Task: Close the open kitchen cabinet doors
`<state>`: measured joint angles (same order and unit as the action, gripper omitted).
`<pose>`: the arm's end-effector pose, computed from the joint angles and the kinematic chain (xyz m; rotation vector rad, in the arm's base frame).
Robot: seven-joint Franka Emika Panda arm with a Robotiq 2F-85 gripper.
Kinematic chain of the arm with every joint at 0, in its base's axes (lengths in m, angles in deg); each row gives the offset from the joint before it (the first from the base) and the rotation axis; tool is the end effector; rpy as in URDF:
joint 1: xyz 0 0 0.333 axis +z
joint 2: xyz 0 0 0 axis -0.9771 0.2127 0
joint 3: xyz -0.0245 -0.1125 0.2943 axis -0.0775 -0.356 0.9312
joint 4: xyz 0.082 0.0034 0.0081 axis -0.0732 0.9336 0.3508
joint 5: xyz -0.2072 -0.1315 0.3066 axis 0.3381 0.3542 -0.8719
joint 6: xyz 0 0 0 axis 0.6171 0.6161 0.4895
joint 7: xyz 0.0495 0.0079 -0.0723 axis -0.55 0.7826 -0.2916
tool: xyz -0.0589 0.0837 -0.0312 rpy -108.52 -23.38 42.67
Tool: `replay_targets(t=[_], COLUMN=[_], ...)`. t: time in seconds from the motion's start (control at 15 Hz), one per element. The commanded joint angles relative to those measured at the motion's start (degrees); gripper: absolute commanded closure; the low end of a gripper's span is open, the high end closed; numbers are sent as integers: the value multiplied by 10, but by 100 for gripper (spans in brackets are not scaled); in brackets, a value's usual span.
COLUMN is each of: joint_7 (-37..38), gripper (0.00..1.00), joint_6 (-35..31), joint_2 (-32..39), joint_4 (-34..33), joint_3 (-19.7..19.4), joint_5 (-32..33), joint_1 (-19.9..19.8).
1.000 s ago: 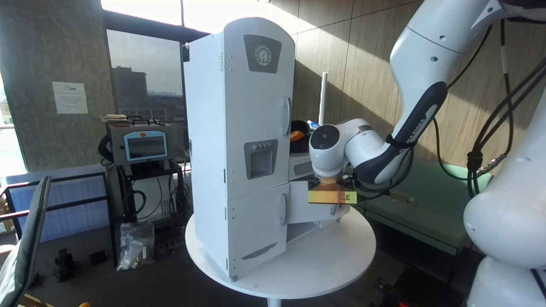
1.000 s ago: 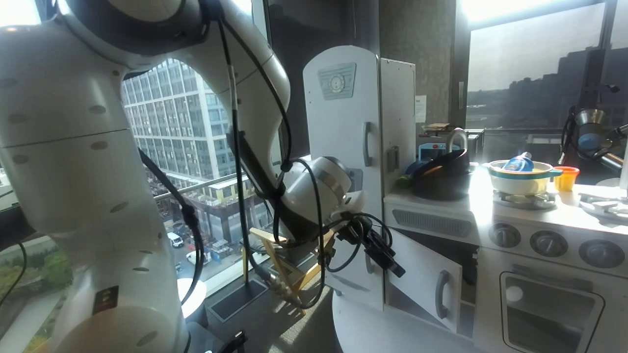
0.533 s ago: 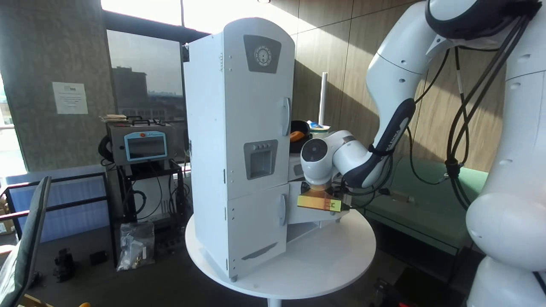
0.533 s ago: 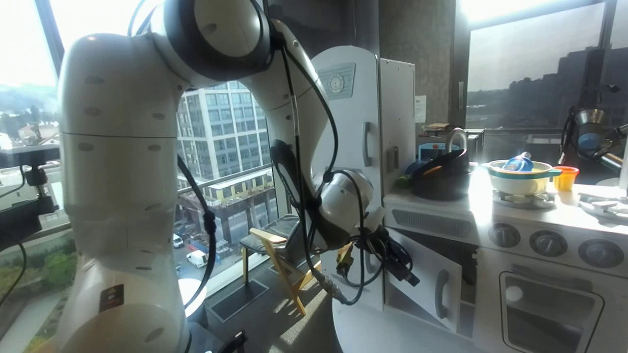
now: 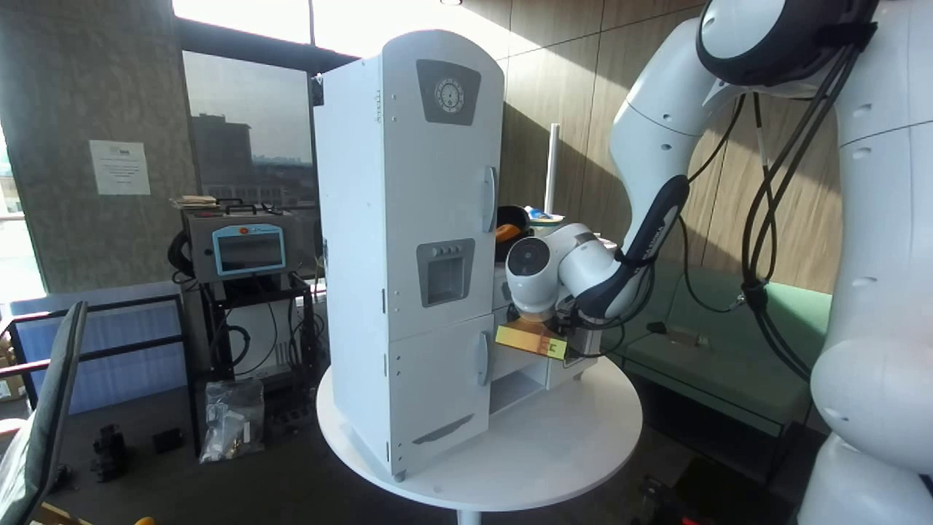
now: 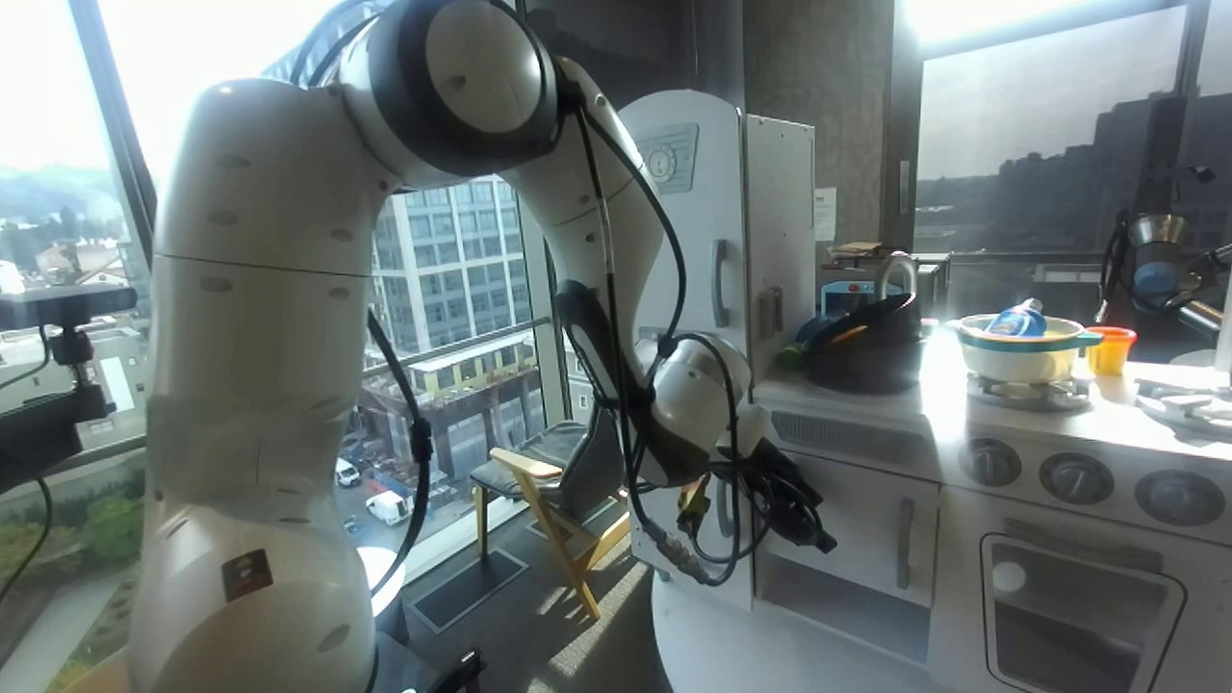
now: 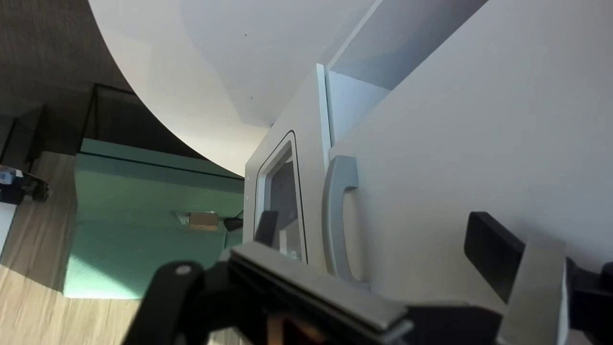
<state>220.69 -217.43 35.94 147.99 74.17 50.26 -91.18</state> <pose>0.4993 -0.1036 0.2234 2.1800 -1.3798 0.9926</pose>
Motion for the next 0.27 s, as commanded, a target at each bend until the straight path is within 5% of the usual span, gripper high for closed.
replay_targets(t=[0.0,0.2], joint_7=[14,-6], gripper=[0,0], joint_6=[-28,-28], joint_2=[2,-15], joint_4=[-14,5], joint_3=[-6,-15], joint_5=[25,17], joint_1=[-5,-9])
